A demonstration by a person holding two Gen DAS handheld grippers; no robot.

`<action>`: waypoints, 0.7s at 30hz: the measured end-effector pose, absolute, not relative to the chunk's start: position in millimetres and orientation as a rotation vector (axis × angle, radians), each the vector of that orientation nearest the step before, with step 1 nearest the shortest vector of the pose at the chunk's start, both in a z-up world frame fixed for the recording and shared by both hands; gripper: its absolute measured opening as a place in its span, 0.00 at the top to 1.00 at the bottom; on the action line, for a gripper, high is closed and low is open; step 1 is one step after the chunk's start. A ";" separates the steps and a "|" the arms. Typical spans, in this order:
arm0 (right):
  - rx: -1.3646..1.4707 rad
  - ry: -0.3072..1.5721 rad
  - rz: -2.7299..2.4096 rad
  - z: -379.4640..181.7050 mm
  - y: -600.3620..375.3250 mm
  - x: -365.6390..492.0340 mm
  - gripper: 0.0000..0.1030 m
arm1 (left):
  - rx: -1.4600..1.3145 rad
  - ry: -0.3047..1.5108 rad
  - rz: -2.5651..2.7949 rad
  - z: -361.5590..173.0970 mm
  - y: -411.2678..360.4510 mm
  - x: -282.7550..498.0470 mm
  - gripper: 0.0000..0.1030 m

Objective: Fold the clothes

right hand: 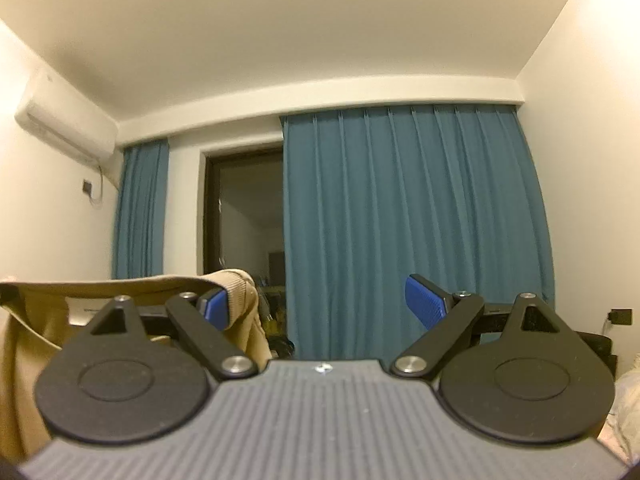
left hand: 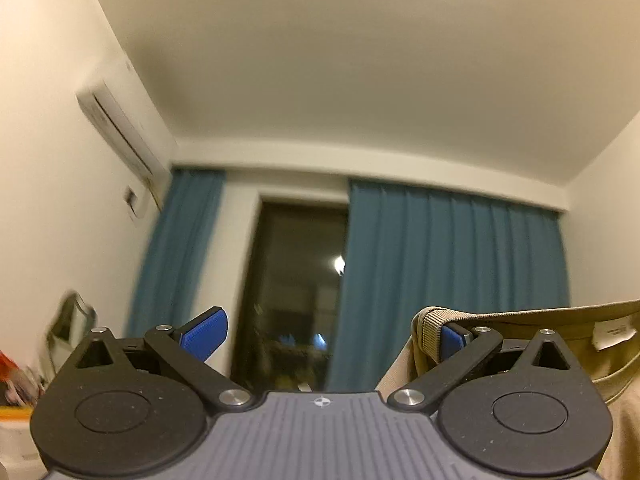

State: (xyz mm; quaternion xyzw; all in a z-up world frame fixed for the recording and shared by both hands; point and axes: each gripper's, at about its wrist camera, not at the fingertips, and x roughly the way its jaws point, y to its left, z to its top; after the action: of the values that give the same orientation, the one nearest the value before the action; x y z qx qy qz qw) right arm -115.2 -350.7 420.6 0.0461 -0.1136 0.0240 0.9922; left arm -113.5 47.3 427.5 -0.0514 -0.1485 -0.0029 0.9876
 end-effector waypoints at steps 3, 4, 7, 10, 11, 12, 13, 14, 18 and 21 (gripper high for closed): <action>0.082 -0.156 0.036 384.8 -352.2 -93.3 0.13 | -0.119 -0.203 -0.043 402.9 49.6 -85.6 0.00; 0.081 -0.126 0.032 369.6 -353.5 -81.2 0.13 | -0.125 -0.162 -0.049 388.3 51.6 -69.5 0.00; 0.072 -0.032 0.017 327.7 -354.5 -36.8 0.13 | -0.135 -0.041 -0.052 343.4 53.4 -18.2 0.00; 0.082 0.054 0.015 289.5 -351.5 25.2 0.13 | -0.146 0.049 -0.031 306.5 61.0 43.8 0.00; 0.086 0.082 0.015 277.1 -350.2 46.6 0.13 | -0.149 0.077 -0.023 294.7 63.7 64.8 0.00; 0.089 0.105 0.013 265.8 -348.4 68.3 0.13 | -0.151 0.094 -0.009 286.6 64.4 88.7 0.00; 0.093 0.119 0.009 257.1 -345.4 90.6 0.13 | -0.152 0.103 0.008 281.2 63.4 115.0 0.00; 0.096 0.132 0.002 249.3 -342.2 113.9 0.13 | -0.152 0.111 0.025 275.8 62.4 141.3 0.00; 0.090 0.155 -0.062 214.5 -329.7 221.9 0.13 | -0.128 0.111 0.069 237.3 49.8 247.3 0.00; 0.076 0.197 -0.089 174.5 -326.5 302.7 0.13 | -0.105 0.164 0.087 190.5 41.9 339.0 0.00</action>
State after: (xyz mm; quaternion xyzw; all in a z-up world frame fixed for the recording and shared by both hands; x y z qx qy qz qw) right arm 302.7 -326.5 174.5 0.0377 0.0981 -0.0444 0.9935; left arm 339.0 41.9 190.5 -0.0522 0.0816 0.0433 0.9944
